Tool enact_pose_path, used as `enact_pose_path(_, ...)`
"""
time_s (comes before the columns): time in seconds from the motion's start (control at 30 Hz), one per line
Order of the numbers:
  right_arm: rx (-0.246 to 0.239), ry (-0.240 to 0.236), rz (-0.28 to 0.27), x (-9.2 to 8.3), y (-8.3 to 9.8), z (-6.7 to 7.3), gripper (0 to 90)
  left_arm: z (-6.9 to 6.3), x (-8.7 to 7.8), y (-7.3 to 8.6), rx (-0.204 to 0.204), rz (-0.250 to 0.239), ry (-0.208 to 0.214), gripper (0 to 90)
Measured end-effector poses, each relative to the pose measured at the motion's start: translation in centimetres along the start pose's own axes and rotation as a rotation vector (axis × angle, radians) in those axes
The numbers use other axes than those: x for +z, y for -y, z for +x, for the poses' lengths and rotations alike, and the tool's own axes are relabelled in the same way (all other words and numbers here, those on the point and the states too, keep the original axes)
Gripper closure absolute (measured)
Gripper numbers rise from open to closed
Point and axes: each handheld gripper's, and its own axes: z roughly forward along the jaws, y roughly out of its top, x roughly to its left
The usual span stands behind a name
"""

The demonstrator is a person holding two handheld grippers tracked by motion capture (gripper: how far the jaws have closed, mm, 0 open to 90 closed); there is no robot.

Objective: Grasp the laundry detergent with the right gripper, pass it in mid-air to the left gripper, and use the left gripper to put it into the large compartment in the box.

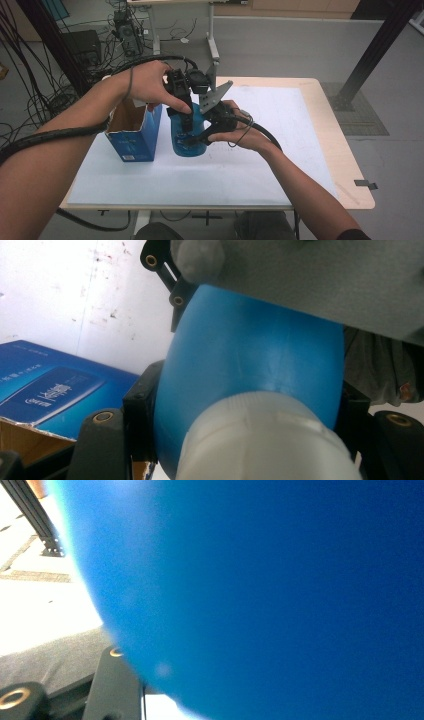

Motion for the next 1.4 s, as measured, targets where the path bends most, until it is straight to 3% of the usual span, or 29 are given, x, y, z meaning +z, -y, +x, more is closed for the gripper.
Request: enact_pose_path(1.4, -0.003, -0.019, 0.007, 0.27, 0.40, 0.02, 42.7, 0.01, 0.48, 0.07, -0.011, 0.002, 0.026, 35.7)
